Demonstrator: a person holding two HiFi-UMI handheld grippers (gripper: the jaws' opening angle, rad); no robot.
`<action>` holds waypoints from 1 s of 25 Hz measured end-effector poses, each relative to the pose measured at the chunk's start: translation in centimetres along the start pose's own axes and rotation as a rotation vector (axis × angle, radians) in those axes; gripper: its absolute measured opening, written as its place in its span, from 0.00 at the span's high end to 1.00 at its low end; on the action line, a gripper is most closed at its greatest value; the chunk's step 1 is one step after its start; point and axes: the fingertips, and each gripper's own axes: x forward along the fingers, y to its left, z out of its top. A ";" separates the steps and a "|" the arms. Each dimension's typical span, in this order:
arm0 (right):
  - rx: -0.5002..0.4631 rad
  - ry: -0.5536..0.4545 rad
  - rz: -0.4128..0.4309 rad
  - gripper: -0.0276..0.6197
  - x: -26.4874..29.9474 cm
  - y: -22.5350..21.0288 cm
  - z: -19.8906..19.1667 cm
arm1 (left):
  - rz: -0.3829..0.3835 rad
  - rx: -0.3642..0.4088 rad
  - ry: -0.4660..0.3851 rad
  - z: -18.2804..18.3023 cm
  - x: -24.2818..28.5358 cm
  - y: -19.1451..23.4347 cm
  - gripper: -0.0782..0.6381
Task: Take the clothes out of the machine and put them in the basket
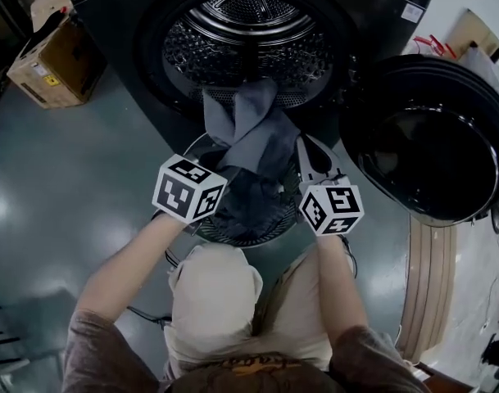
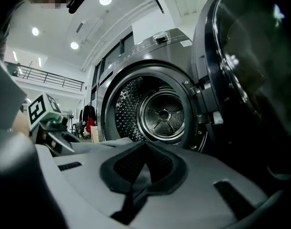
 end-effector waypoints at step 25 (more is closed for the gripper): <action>-0.004 0.025 0.044 0.96 0.9 2.5 -0.4 | 0.138 -0.100 -0.059 0.5 5.0 7.6 0.48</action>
